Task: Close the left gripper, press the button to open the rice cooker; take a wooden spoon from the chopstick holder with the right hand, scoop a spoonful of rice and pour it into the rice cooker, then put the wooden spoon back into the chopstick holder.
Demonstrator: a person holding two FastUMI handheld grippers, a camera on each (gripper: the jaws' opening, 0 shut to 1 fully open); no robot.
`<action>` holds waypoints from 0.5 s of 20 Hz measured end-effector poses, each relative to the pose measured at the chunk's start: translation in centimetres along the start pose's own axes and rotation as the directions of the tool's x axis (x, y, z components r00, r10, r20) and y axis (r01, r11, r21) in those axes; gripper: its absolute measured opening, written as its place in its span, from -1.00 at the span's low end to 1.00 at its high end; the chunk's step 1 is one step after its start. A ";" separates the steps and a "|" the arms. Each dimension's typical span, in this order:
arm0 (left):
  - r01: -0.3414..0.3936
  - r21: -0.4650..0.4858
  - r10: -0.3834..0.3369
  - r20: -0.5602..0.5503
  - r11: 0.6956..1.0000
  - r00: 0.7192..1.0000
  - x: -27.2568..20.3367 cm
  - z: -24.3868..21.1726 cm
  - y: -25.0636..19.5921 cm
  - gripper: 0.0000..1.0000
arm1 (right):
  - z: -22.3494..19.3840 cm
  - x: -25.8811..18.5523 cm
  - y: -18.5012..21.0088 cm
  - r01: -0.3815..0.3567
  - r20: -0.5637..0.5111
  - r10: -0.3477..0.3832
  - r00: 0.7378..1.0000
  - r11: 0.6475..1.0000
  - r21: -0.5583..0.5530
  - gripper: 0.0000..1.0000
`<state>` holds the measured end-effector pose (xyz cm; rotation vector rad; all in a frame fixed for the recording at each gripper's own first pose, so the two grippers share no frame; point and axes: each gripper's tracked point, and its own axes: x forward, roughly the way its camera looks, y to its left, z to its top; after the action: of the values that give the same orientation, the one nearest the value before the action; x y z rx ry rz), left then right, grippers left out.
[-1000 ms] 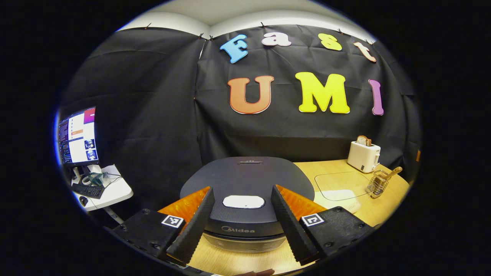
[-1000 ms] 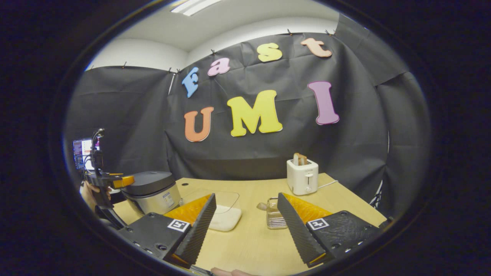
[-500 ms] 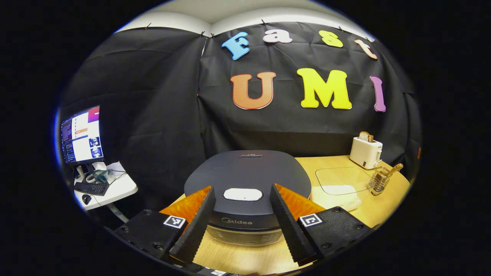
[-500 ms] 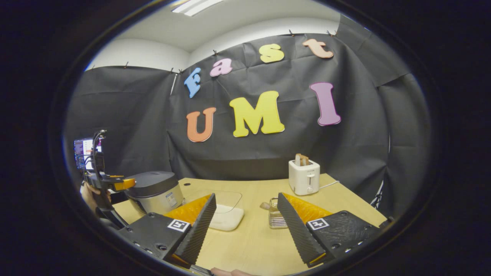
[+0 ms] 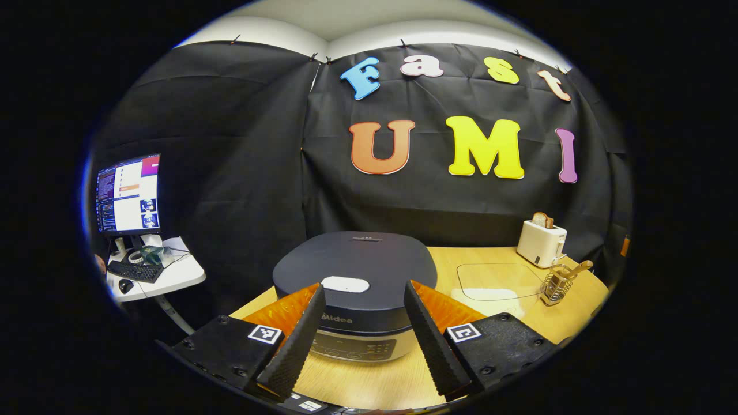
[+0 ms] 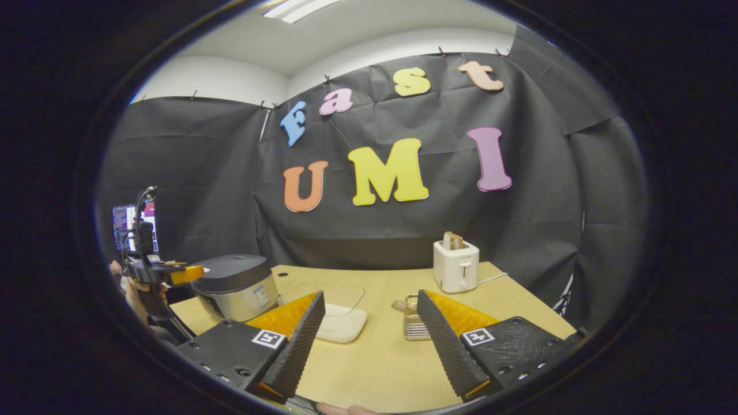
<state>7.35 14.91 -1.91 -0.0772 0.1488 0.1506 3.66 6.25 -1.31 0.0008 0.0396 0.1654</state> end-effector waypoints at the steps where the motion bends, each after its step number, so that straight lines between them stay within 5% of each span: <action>1: 0.001 0.012 -0.001 0.004 1.000 1.000 -0.8 0.2 -0.6 0.77 | 0.1 -0.1 0.0 0.004 0.002 -0.004 1.000 1.000 -0.002 0.80; 10: 0.095 0.042 -0.096 0.030 0.995 0.995 -6.2 0.6 -10.4 0.77 | -1.3 0.5 -1.3 0.014 -0.044 -0.013 0.999 0.999 0.031 0.90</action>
<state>2.98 3.80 0.28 -0.0415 0.1156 0.0530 4.29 5.09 -2.66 0.0282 0.0859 0.1512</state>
